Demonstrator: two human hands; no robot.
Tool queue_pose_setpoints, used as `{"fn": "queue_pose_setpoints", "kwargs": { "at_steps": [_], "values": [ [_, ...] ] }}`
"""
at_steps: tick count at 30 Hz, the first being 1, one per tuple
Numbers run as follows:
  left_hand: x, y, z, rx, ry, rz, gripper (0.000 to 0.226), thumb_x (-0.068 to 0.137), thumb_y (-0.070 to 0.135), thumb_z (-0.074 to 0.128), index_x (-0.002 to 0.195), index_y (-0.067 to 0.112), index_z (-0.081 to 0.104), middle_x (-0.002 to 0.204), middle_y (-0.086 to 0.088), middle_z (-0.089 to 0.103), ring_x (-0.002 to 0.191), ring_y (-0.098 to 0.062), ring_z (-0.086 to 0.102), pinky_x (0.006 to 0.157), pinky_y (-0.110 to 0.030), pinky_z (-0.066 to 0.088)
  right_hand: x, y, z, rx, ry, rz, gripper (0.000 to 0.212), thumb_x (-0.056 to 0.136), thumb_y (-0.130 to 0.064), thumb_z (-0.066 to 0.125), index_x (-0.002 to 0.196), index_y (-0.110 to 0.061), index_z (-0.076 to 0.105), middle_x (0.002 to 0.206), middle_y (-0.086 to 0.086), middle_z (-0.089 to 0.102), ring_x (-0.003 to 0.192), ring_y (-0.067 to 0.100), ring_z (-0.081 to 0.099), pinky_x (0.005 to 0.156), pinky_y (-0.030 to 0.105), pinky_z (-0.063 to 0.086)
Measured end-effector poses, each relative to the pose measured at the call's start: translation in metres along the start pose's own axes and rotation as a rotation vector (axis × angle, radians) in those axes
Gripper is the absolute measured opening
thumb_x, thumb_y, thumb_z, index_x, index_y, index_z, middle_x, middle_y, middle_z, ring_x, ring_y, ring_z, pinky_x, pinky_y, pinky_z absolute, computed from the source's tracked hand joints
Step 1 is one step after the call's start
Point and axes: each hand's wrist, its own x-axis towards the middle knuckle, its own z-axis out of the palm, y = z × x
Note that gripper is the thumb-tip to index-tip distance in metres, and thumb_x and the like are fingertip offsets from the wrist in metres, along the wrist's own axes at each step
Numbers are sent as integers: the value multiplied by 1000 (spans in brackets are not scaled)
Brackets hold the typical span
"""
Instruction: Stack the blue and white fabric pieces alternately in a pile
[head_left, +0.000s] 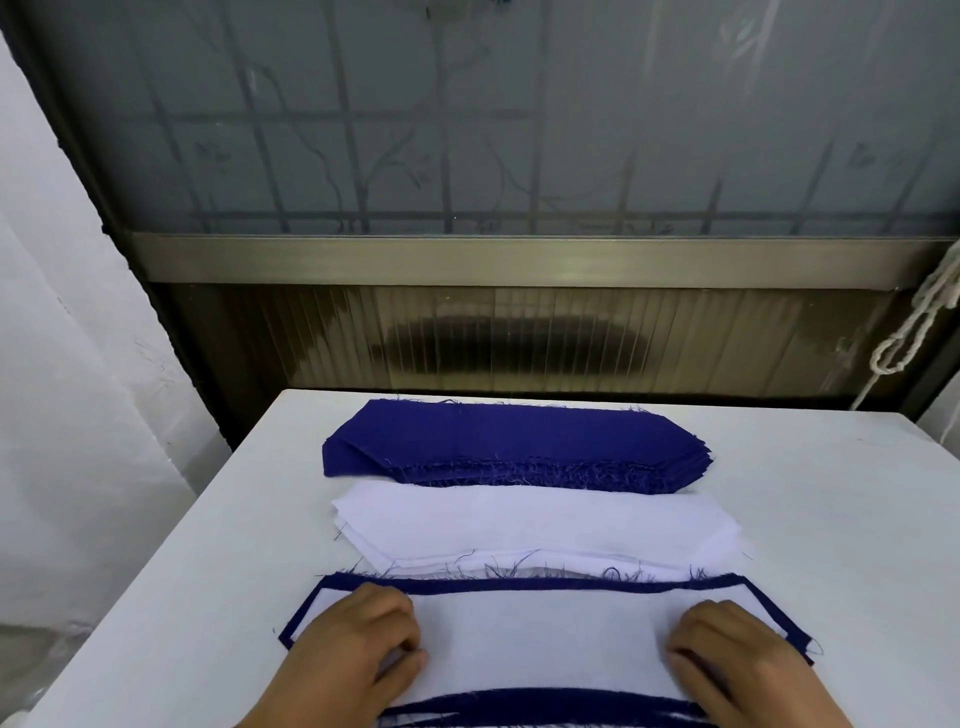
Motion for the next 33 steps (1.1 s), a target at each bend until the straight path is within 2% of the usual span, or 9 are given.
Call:
{"fn": "queue_pose_setpoints", "kwargs": {
  "at_steps": [4, 7, 12, 15, 20, 22, 26, 30, 33],
  "values": [
    [-1, -20, 2, 59, 80, -76, 19, 80, 38, 58, 65, 27, 58, 74, 20, 51, 70, 1, 46, 58, -19, 44, 3, 14, -6, -39, 66, 83, 18, 76, -20, 59, 60, -21, 64, 65, -10, 56, 59, 3, 44, 55, 17, 40],
    [-3, -33, 6, 101, 129, -97, 20, 79, 35, 57, 62, 25, 54, 70, 18, 47, 68, 1, 41, 56, -16, 38, -1, 25, -5, -54, 55, 107, 15, 67, -9, 71, 60, -19, 64, 64, -8, 55, 56, 7, 47, 52, 21, 42],
    [1, -44, 9, 181, 156, -126, 26, 79, 36, 55, 57, 24, 47, 64, 15, 43, 63, -2, 39, 51, -18, 34, 3, 39, 1, -151, -20, 191, 39, 39, 3, 89, 51, -18, 59, 56, -6, 52, 48, 13, 46, 43, 25, 37],
    [19, -41, 9, 216, 162, -183, 31, 83, 38, 52, 57, 23, 45, 63, 14, 42, 61, -4, 39, 50, -18, 33, 17, 44, 8, -155, -46, 214, 35, 48, -1, 88, 56, -21, 60, 60, -8, 53, 49, 14, 52, 43, 26, 39],
    [80, -33, 18, 203, 201, -164, 4, 83, 20, 72, 83, 22, 68, 85, 13, 62, 76, -9, 56, 67, -23, 49, 68, 48, 32, -35, 1, 241, 22, 71, -3, 79, 82, -19, 69, 83, -7, 63, 68, 17, 61, 57, 28, 51],
    [107, -35, 24, 210, 195, -180, 22, 82, 13, 74, 104, 16, 72, 106, 4, 69, 92, -17, 65, 81, -29, 53, 94, 53, 43, -40, 15, 248, 25, 79, -6, 75, 102, -15, 70, 102, -2, 67, 88, 22, 65, 75, 32, 53],
    [147, -49, 36, 221, 68, -288, 47, 102, 30, 44, 147, 20, 40, 153, 5, 36, 141, -13, 32, 116, -27, 21, 130, 72, 61, -52, -103, 315, 46, 95, -22, 56, 139, -18, 50, 144, -3, 49, 134, 15, 42, 112, 30, 33],
    [154, -66, 44, 291, -45, -264, 46, 105, 32, 33, 149, 21, 35, 157, 4, 30, 144, -12, 25, 117, -25, 15, 133, 84, 71, -73, -176, 329, 41, 100, -28, 47, 140, -22, 50, 147, -7, 46, 135, 10, 41, 109, 25, 36],
    [151, -73, 45, 333, -12, -208, 42, 106, 29, 32, 147, 21, 40, 154, 5, 34, 143, -10, 29, 117, -23, 16, 129, 89, 73, -93, -159, 327, 36, 102, -27, 42, 135, -24, 56, 146, -11, 47, 133, 7, 44, 103, 23, 41]
  ]
}}
